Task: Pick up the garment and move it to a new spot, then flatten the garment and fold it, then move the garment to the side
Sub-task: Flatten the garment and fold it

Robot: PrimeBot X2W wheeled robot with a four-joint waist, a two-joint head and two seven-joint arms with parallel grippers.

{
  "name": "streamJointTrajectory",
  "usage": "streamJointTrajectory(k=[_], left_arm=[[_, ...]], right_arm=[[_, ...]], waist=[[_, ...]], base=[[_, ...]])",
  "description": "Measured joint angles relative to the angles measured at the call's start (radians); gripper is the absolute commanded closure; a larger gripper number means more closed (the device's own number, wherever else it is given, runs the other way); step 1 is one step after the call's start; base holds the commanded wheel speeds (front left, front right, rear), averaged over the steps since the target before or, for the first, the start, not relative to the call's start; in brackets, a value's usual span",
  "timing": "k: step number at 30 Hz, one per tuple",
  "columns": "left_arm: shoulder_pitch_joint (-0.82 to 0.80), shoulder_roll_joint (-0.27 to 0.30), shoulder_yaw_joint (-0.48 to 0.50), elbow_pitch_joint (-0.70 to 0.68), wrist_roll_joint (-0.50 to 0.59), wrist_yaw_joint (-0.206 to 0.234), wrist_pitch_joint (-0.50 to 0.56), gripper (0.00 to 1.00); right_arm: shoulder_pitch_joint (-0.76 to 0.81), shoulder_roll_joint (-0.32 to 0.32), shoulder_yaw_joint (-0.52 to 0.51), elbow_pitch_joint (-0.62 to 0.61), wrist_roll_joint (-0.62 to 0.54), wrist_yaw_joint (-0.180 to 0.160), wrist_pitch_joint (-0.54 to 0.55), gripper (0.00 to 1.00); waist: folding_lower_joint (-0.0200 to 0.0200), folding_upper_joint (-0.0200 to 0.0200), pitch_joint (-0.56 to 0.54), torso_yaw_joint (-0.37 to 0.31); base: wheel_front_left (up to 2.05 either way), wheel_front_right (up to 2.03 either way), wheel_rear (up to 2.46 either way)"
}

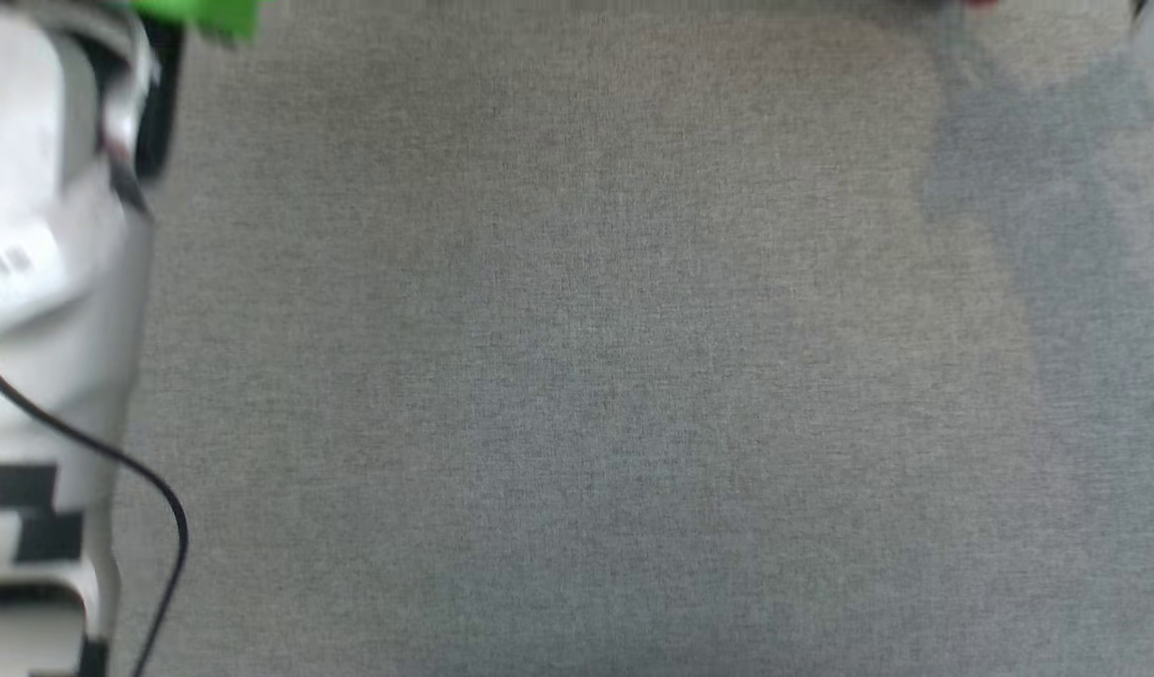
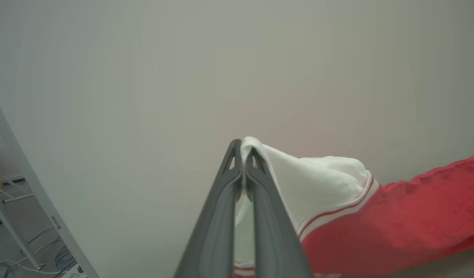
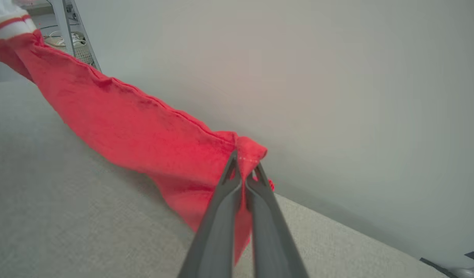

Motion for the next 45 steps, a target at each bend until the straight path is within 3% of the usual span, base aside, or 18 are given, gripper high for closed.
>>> streamJointTrajectory(k=[7, 11, 18, 31, 45], left_arm=[[0.415, 0.025, 0.027, -0.123, -0.028, 0.047, 0.0, 1.0], [0.62, 0.038, 0.023, -0.17, -0.051, 0.053, 0.003, 1.0], [0.885, 0.044, -0.011, -0.234, -0.095, 0.069, 0.051, 1.0], [1.229, 0.07, -0.04, -0.279, -0.225, 0.058, 0.14, 1.0], [1.39, 0.09, -0.053, -0.291, -0.32, 0.046, 0.228, 1.0]], right_arm=[[0.233, -0.033, 0.074, -0.035, 0.07, 0.0, -0.019, 1.0], [0.345, -0.051, 0.122, -0.063, 0.079, 0.0, -0.016, 1.0], [0.525, -0.077, 0.165, -0.095, 0.105, 0.0, -0.009, 1.0], [0.819, -0.105, 0.169, -0.14, 0.124, 0.0, -0.009, 1.0], [1.122, -0.148, 0.029, -0.247, 0.124, 0.0, 0.042, 1.0]], waist=[[-0.0001, 0.0, -0.101, 0.004], [-0.0001, 0.0, -0.161, 0.007], [-0.0002, 0.0, -0.261, 0.02], [-0.0001, 0.0, -0.431, 0.027], [-0.0001, 0.0, -0.518, 0.003]], base=[[0.0, 0.0, 0.0], [0.0, 0.0, 0.0], [0.0, 0.0, 0.0], [0.0, 0.0, 0.0], [0.0, 0.0, 0.0]])
